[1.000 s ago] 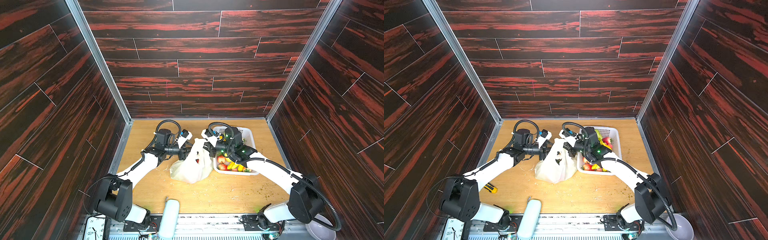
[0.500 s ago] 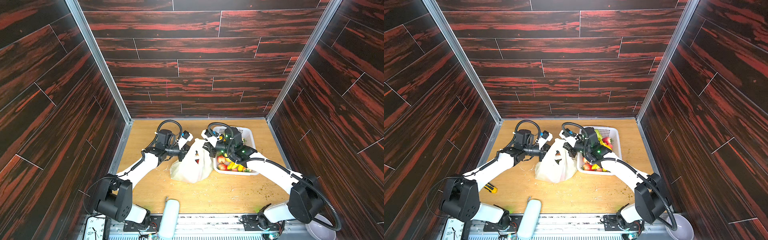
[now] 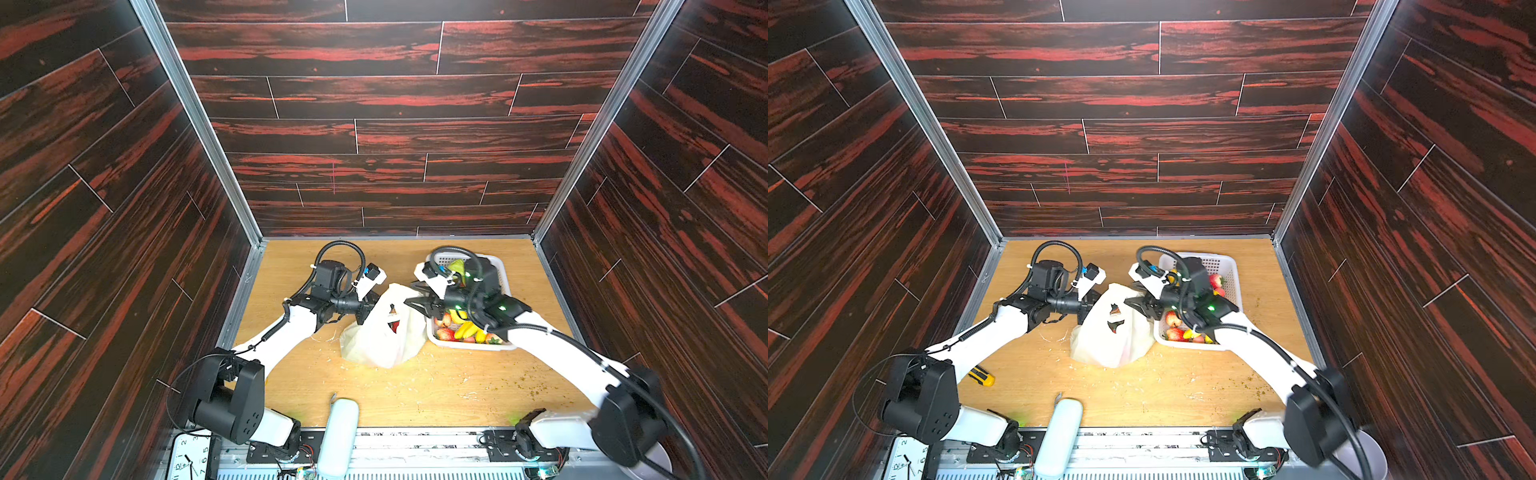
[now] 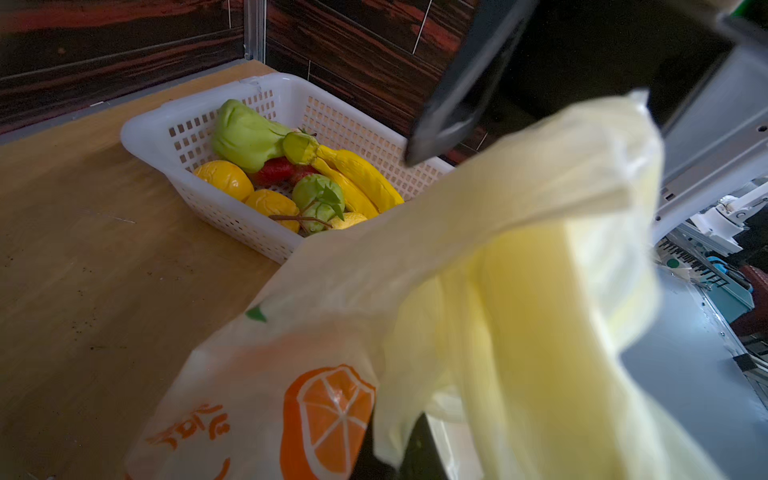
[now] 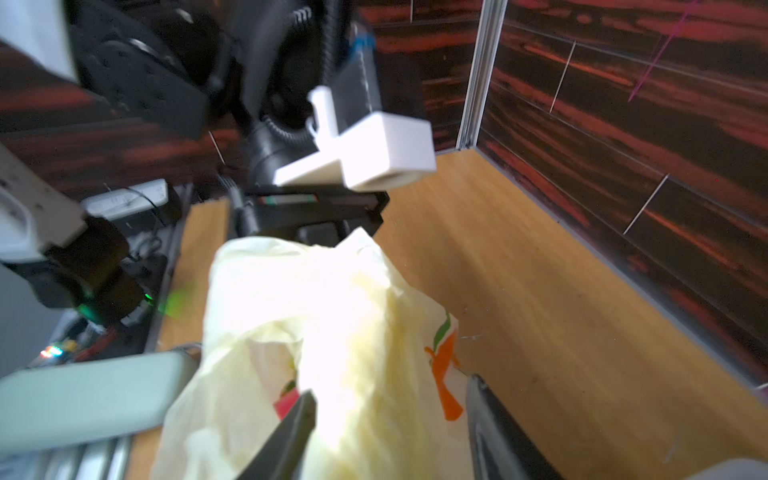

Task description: Place the fake fruits into the plastic bag and tie a complex knot

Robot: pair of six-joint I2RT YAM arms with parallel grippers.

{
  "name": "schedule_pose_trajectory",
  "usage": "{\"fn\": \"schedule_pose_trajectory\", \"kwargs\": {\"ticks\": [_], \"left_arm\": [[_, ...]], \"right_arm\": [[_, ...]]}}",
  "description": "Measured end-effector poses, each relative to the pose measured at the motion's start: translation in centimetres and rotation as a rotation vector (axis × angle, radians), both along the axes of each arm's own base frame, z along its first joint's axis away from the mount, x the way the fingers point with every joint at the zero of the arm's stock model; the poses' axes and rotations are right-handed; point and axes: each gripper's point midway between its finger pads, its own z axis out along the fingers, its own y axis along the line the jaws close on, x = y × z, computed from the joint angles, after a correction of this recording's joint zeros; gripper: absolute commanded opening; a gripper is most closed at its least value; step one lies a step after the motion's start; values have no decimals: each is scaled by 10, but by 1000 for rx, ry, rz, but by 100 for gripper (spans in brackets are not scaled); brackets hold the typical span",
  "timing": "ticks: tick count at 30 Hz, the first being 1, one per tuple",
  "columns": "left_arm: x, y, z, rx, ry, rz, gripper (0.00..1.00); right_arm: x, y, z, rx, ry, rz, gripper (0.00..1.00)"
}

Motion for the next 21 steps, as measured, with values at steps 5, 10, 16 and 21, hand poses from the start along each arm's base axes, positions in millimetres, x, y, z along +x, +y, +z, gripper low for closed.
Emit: {"fn": "schedule_pose_trajectory", "kwargs": {"ticks": [5, 10, 16, 21], "left_arm": [[0, 0, 0, 0, 1, 0, 0], [0, 0, 0, 0, 2, 0, 0], [0, 0, 0, 3, 8, 0, 0], [-1, 0, 0, 6, 11, -2, 0]], "right_arm": [[-14, -24, -1, 7, 21, -32, 71], [-33, -44, 3, 35, 66, -61, 66], [-59, -47, 25, 146, 221, -43, 54], [-64, -43, 34, 239, 435, -44, 46]]}}
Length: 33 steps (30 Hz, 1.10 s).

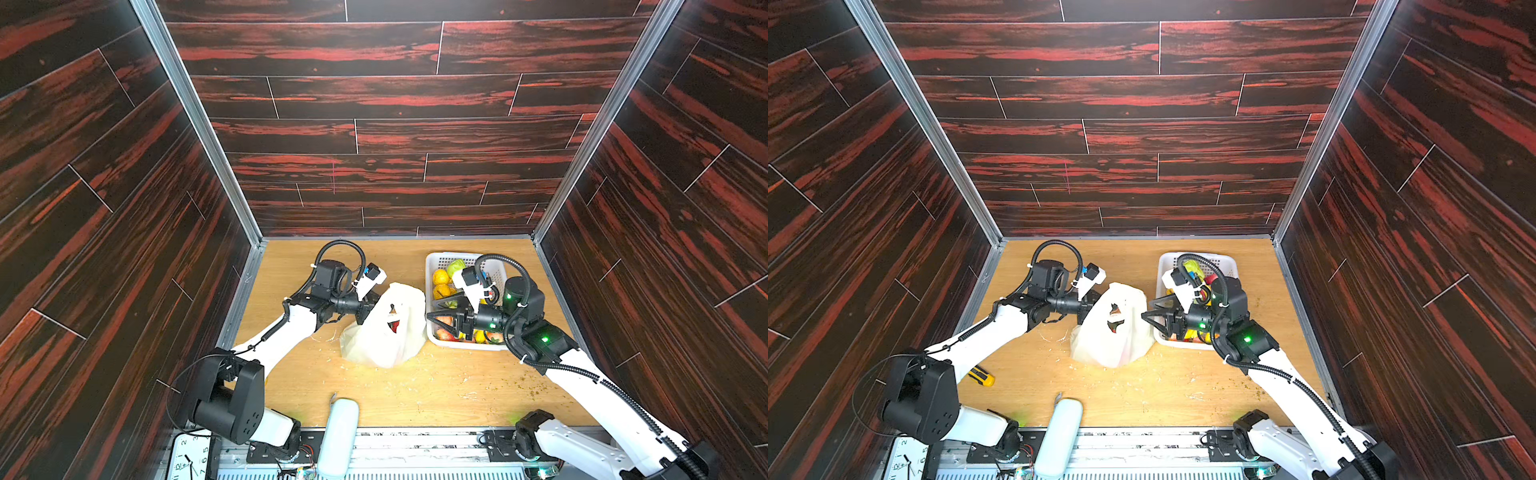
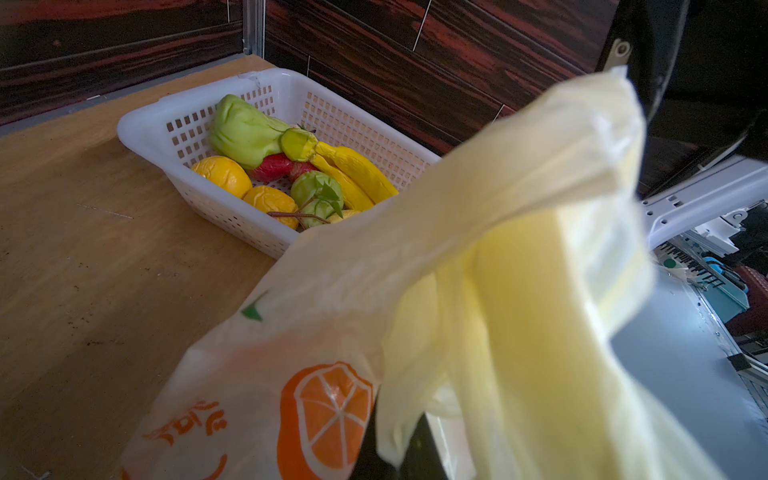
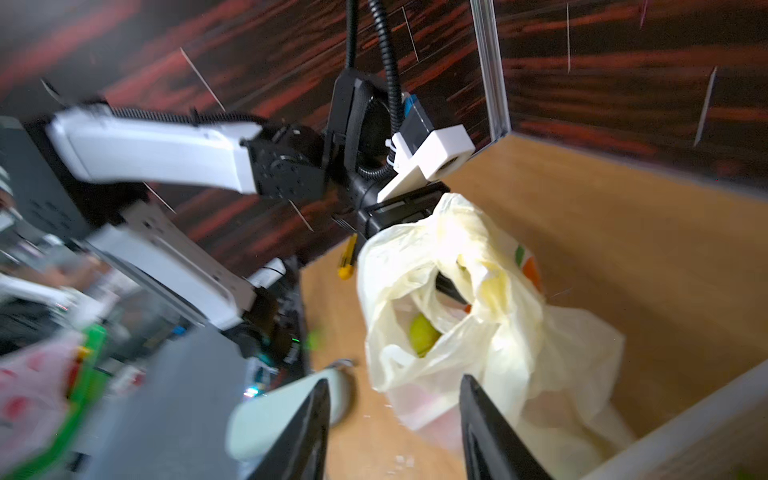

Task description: Place the fake fruits into the plastic bag and tie a complex knot

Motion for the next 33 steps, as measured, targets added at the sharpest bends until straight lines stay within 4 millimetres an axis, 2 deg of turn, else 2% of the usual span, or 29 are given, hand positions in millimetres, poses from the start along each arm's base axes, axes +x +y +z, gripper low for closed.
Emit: {"fn": "schedule_pose_trajectory", "kwargs": {"ticks": [6, 11, 26, 33], "left_arm": [[-1, 0, 0, 7, 1, -4, 0], [-2, 1, -1, 13, 0, -9, 0], [-4, 1, -2, 24, -12, -21, 0], [-5, 2, -3, 28, -13, -24, 0]], "right_arm": [[12, 12, -13, 15, 200, -22, 41], [18, 23, -29, -15, 258, -42, 41], [45, 27, -46, -78, 200, -168, 43], [53, 32, -45, -91, 156, -182, 43]]}}
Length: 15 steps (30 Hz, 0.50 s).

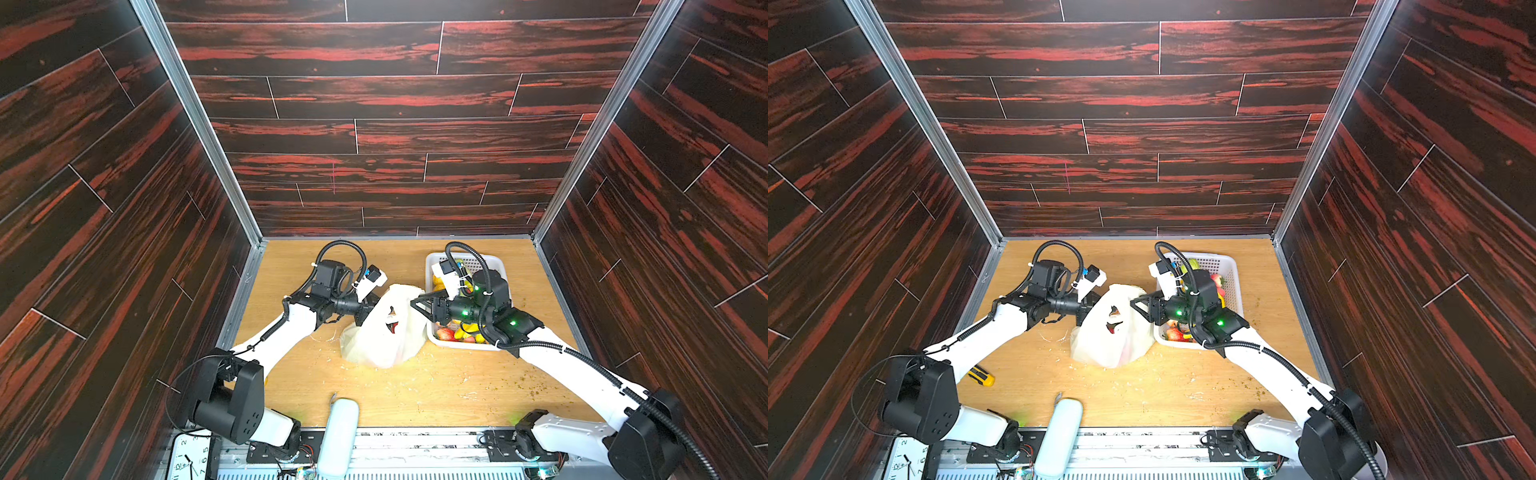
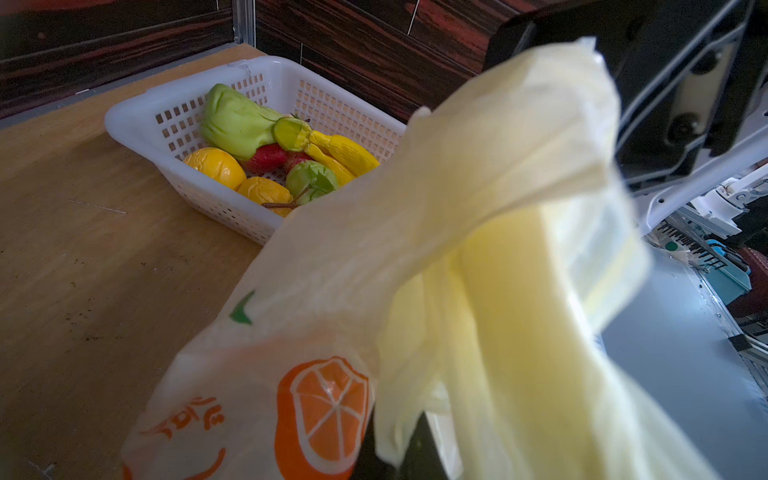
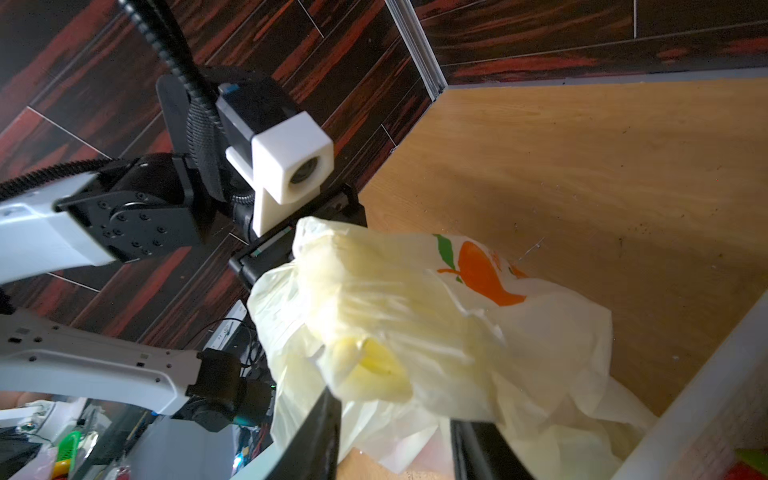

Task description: Place the fake fruits into the plastic bag and tie a complex knot

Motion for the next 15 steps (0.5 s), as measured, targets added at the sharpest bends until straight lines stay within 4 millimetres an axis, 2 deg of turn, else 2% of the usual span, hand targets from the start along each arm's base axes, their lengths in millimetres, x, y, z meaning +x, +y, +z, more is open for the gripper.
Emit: {"fn": "schedule_pose_trajectory", "kwargs": {"ticks": [8, 11, 15], "left_arm": [[-1, 0, -1, 2, 4, -1, 0], [-1, 0, -1, 3, 2, -2, 0], [-1, 0, -1, 5, 2, -2, 0]], "right_arm": [[5, 6, 8, -4, -54, -5, 42], [5, 7, 9, -5, -68, -2, 34], [6, 7, 9, -11, -81, -3, 16]]}}
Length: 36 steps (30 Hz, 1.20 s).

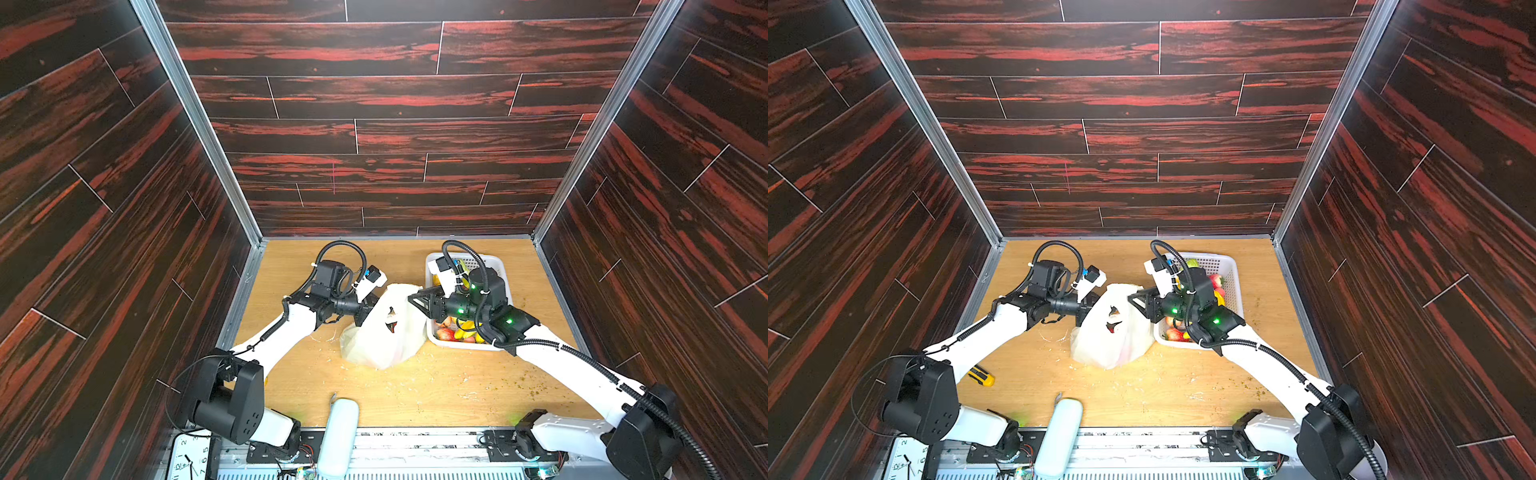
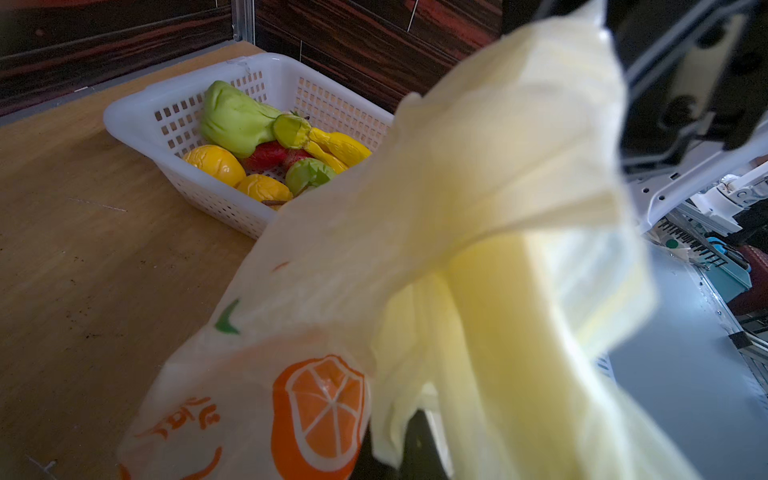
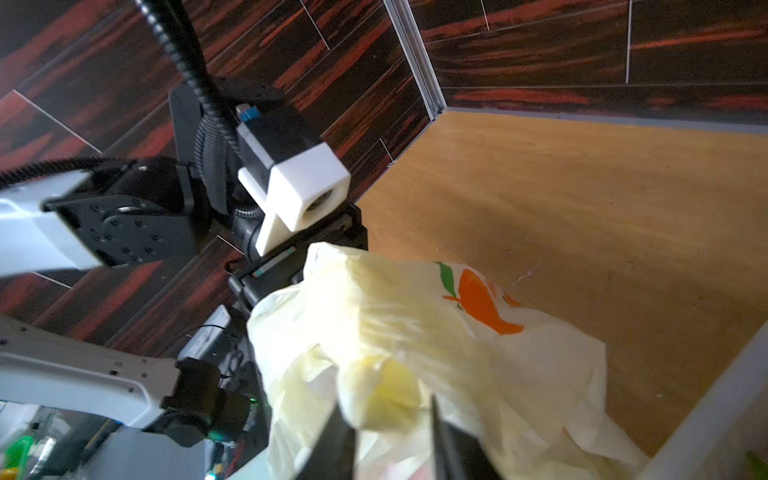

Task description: Place the fake fruits into the plastic bag and tie a complex knot

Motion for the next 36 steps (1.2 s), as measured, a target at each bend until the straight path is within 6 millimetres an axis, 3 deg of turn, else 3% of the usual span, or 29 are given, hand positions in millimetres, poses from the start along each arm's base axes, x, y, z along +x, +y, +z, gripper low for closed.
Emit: {"fn": "schedule_pose_trajectory", "kwargs": {"ticks": [5, 13, 24, 36], "left_arm": [[2, 1, 0, 9, -8, 13, 0], [8, 5, 11, 14, -65, 69, 0], [20, 10, 17, 15, -87, 161, 0], [27, 29, 8, 30, -74, 346, 0]], "right_arm": [[2, -1, 0, -14, -10, -13, 0], [0, -8, -7, -51, 15, -37, 0], [-13, -20, 6, -49, 4, -46, 0], [-16, -32, -7, -118, 77, -99, 0]]}}
